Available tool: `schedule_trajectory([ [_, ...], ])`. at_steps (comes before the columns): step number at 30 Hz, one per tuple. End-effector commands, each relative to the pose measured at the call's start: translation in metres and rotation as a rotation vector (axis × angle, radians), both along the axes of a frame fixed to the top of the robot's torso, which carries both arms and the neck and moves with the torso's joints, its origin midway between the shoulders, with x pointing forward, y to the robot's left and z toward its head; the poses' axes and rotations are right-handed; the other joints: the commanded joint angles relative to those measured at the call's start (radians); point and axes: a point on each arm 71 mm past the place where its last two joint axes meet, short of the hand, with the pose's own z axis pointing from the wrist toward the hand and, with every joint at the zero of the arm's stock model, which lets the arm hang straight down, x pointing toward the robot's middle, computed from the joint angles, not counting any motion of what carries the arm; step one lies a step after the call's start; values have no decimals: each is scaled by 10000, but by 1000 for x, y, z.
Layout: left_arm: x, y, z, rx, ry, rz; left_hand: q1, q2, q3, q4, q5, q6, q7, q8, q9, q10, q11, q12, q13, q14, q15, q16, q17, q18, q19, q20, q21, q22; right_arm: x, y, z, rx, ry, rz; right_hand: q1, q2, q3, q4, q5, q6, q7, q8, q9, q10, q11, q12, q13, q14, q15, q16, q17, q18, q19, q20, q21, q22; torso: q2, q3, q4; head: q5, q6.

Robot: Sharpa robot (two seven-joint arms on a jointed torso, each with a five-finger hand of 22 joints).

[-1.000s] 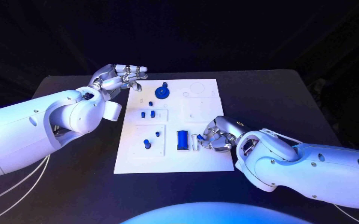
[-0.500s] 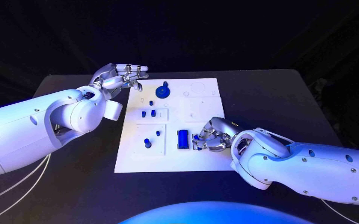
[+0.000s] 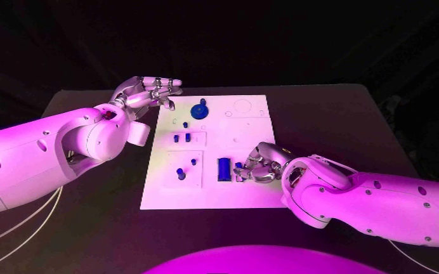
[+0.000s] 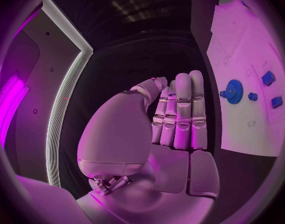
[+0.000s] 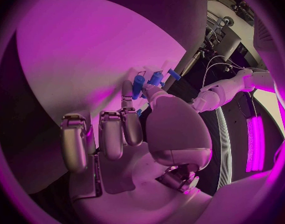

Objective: Assemble the parts on the task board

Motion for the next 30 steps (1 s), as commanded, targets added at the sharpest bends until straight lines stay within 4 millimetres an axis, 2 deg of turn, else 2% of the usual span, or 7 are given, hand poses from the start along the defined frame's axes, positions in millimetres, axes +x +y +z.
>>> schedule_trajectory([
  [1, -1, -2, 1, -105, 11, -190, -29, 86, -31, -48, -1, -37, -8, 61, 12, -54, 9, -23, 10, 8, 68, -31, -9, 61, 7, 48, -52, -9, -2, 4, 0, -45, 67, 260, -212, -31, -300, 155, -210, 2, 32, -21, 11, 444, -78, 69, 1621, 793, -46, 45, 1320, -66, 1061, -49, 44, 2633, -3, 0, -1, 2, -12],
  [4, -1, -2, 1, -104, 16, -194, -29, 86, -31, -48, -1, -37, -8, 61, 12, -54, 9, -23, 10, 8, 68, -31, -9, 61, 7, 48, -52, -9, -3, 5, 1, -25, 41, 305, -322, -7, -722, 360, -699, 3, 17, -10, 20, 448, -89, 77, 1637, 794, -56, 49, 1329, -66, 1061, -52, 44, 2633, -10, 1, 4, 0, -28],
  [7, -1, -2, 1, -100, 19, -188, -35, 87, -33, -46, -2, -40, -6, 62, 12, -57, 12, -22, 10, 7, 70, -31, -10, 60, 9, 48, -54, -10, -4, 6, 1, 0, -3, 339, -371, 25, -971, 431, -890, 5, 14, -2, 26, 452, -89, 86, 1649, 795, -59, 51, 1334, -66, 1061, -55, 44, 2633, -4, 3, 2, -3, -31],
  [22, -1, -1, 1, -91, 17, -164, -39, 89, -34, -44, -3, -42, -4, 63, 12, -59, 13, -22, 11, 7, 71, -32, -11, 60, 10, 49, -56, -12, -9, -3, 7, -59, -432, 327, -561, 254, -1442, 460, -934, 29, -2, 28, 41, 477, -101, 139, 1692, 811, -65, 95, 1411, -66, 1061, -60, 44, 2633, -13, 4, -6, 23, -36],
  [26, -1, -1, 1, -91, 18, -166, -39, 89, -34, -44, -3, -42, -4, 63, 12, -59, 13, -22, 11, 7, 71, -32, -11, 60, 10, 49, -56, -12, -10, -6, 8, -132, -447, 354, -200, 370, -1546, 344, -708, 13, -11, 36, 48, 478, -109, 135, 1698, 810, -73, 94, 1410, -66, 1061, -68, 44, 2633, -11, 6, 1, 11, -42],
  [28, -1, 0, 1, -88, 19, -159, -39, 89, -34, -44, -3, -42, -4, 63, 12, -59, 13, -22, 11, 7, 71, -32, -11, 60, 10, 49, -56, -12, -10, -8, 8, -176, -430, 411, 283, 378, -1534, 95, -605, -5, -14, 39, 54, 476, -116, 129, 1701, 808, -82, 91, 1406, -66, 1061, -76, 44, 2633, -8, 7, 3, 10, -39],
  [30, 0, 0, 1, -87, 17, -153, -39, 89, -34, -44, -3, -42, -4, 63, 12, -59, 13, -22, 11, 7, 71, -32, -11, 60, 10, 49, -56, -12, -11, -9, 7, -221, -412, 490, 756, 394, -1466, -179, -764, -24, -29, 41, 58, 471, -130, 118, 1698, 808, -94, 91, 1407, -66, 1061, -78, 44, 2633, -10, 4, -2, 10, -28],
])
